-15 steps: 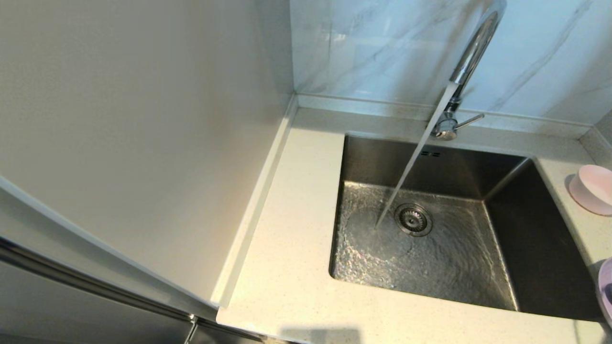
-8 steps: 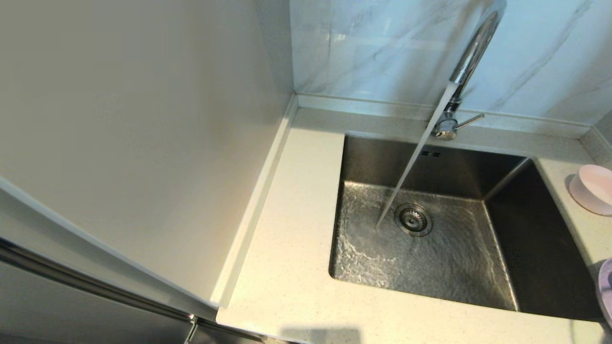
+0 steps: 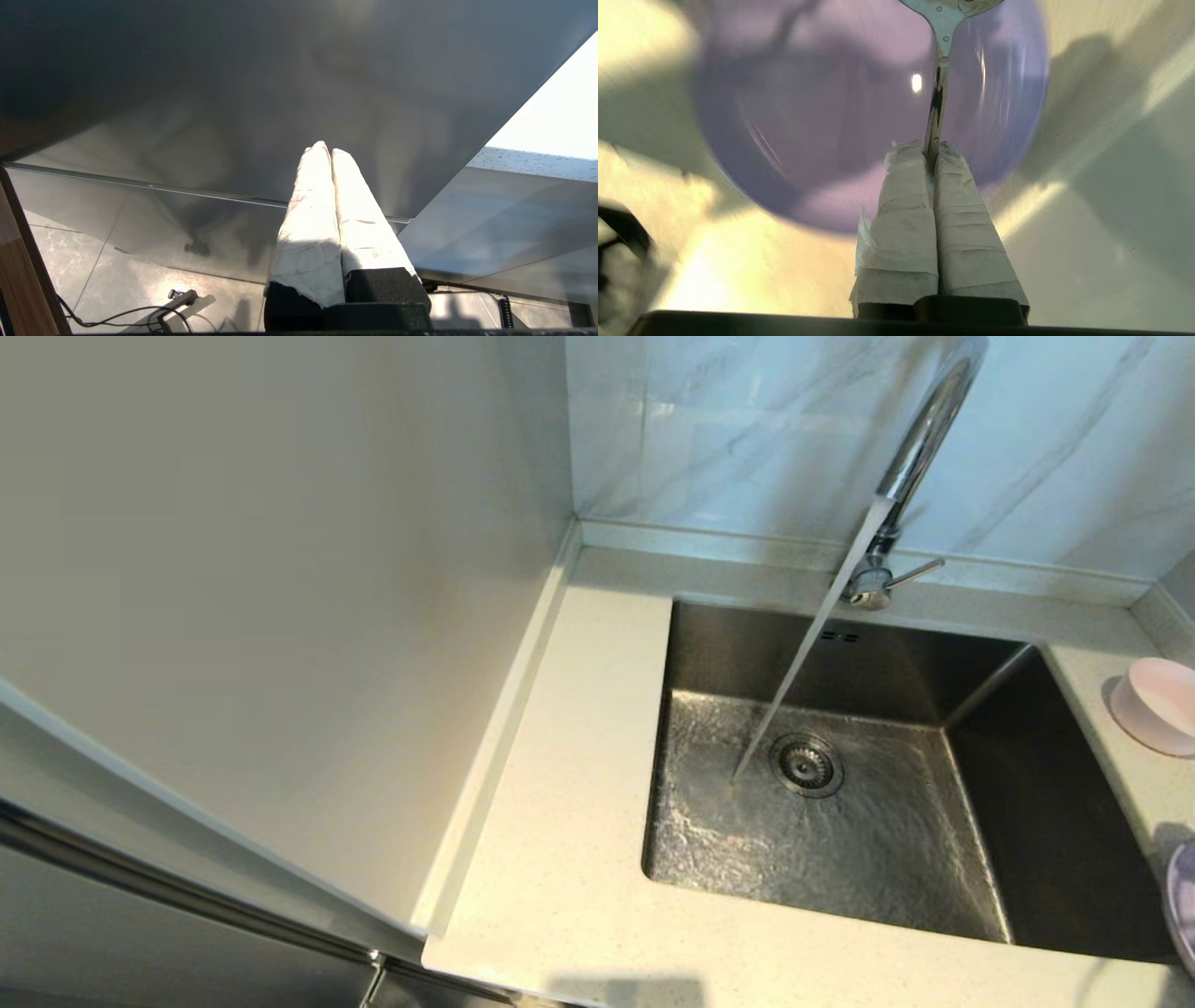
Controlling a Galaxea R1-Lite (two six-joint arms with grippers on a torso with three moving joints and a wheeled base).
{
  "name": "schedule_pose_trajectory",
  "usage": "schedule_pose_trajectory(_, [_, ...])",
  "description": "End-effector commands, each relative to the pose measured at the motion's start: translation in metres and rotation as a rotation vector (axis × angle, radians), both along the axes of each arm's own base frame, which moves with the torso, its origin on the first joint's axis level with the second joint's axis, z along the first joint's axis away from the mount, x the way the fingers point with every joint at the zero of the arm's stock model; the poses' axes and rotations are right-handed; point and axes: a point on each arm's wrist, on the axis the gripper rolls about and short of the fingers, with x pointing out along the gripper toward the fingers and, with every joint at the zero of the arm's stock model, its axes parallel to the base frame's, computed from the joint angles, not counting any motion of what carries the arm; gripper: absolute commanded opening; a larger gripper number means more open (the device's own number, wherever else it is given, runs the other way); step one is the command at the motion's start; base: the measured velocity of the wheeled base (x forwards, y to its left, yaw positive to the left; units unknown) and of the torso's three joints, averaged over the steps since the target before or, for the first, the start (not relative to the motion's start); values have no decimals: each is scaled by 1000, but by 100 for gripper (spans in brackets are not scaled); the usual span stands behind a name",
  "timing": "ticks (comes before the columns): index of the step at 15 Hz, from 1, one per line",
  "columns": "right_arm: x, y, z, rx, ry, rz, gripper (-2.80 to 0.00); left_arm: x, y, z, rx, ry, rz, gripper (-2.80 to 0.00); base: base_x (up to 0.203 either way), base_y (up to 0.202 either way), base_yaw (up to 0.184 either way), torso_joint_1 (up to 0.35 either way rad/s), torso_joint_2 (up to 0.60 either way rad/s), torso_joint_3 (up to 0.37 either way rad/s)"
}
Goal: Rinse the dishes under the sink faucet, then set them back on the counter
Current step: Rinse the spoon
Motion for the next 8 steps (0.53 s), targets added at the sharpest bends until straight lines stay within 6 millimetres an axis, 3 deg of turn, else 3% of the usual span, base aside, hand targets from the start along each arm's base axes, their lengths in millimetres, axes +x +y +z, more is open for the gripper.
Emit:
schedule_pose_trajectory(1, [12,39,22,7,-93,70,-280,0,0,0,0,0,-1,-280,0,0,0,0,0,0])
schedule_pose_trajectory(4, [14,90,41,38,-149,202,-280,0,0,0,0,0,0,-280,0,0,0,0,0,0])
schedule_pose_trajectory(8, [13,133,49,161,-134,277,-280,0,0,0,0,0,0,-280,0,0,0,0,0,0])
